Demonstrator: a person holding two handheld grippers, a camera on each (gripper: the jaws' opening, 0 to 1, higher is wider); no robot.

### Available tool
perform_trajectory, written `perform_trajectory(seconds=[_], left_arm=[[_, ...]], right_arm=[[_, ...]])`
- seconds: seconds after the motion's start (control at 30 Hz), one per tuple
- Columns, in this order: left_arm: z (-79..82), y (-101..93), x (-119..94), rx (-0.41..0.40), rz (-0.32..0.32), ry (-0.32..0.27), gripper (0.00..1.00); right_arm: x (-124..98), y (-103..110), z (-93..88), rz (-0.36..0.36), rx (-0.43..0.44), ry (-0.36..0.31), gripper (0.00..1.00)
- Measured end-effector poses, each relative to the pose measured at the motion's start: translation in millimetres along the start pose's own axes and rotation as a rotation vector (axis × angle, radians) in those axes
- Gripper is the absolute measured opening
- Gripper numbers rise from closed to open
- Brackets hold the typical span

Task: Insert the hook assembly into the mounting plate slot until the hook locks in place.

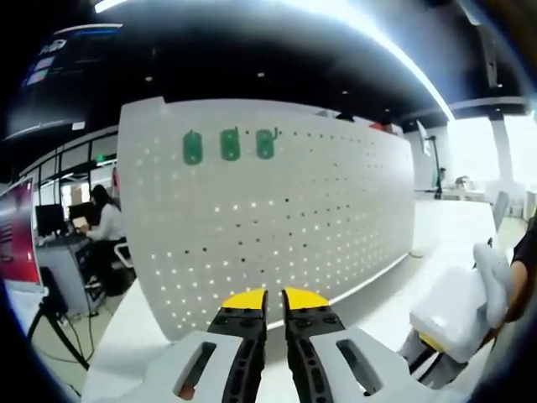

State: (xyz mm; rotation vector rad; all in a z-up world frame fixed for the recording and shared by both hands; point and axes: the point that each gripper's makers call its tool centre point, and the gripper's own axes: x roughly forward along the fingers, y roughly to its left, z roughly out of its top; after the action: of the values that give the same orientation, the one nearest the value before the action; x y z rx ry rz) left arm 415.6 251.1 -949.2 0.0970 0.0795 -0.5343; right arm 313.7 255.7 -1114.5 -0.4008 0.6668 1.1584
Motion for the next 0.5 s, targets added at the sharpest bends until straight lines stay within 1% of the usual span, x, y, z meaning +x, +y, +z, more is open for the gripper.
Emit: perform_trajectory(seconds=[0.13,0.23,0.4,0.5], left_arm=[[-0.3,0.0,0,-0.001,0.000,0.000,0.07],[-0.5,-0.8,0,0.000,-0.002,0.002,0.07],[-1.2,-1.4,0,0.000,-0.004,0.004,0.07],[-1.9,-2.0,0,0.001,-0.006,0.006,0.07]], right_arm=[[-2,8,-0.9,0.025,-0.035,0.008,0.01],[-2,10,-3.1,0.031,-0.046,0.016,0.03],[-7,9,-4.9,0.017,-0.063,0.021,0.05],[-14,6,-5.9,-0.005,-0.084,0.027,0.06]])
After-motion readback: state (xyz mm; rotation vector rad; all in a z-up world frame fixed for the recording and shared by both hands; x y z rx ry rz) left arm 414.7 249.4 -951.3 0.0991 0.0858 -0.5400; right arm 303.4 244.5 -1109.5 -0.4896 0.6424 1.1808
